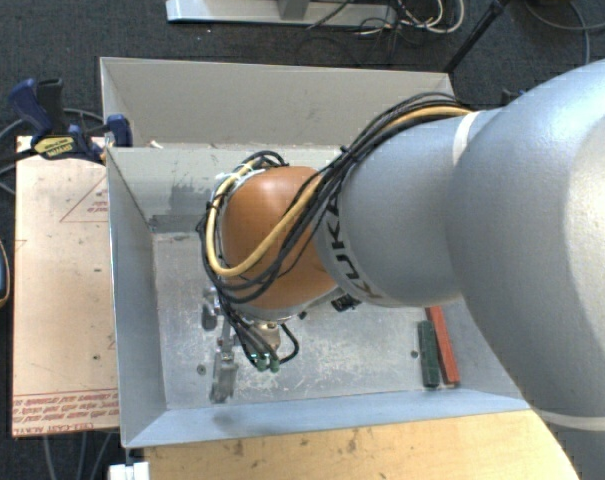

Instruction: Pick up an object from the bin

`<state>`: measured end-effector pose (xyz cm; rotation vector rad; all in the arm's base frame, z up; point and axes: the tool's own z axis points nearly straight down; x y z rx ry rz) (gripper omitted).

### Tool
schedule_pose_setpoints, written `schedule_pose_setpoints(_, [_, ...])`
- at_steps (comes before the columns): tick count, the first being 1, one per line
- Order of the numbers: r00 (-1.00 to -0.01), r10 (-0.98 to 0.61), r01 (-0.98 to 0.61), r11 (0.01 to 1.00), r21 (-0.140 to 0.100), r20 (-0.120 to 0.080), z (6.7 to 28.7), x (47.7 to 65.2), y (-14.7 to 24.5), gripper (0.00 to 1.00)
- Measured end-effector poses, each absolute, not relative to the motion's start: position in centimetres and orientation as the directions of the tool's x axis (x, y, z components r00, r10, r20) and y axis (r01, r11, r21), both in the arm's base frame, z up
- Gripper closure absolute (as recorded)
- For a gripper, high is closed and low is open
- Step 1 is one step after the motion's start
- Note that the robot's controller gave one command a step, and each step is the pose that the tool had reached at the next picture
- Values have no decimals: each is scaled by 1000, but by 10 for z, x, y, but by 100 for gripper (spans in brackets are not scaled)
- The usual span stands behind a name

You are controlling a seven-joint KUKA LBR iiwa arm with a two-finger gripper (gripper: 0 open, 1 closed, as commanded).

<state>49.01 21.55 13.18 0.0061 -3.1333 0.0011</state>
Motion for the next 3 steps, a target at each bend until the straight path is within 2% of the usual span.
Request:
schedule_pose_setpoints(1, [-959,-282,-282,959,-2,2,124,502,96,0])
schedule_pose_setpoints(2, [-950,-311,-311,950,-4,-4,134,528,3,0])
schedule_pose_setpoints(3, [-993,-118,-118,993,0,-10,174,632,-8,0])
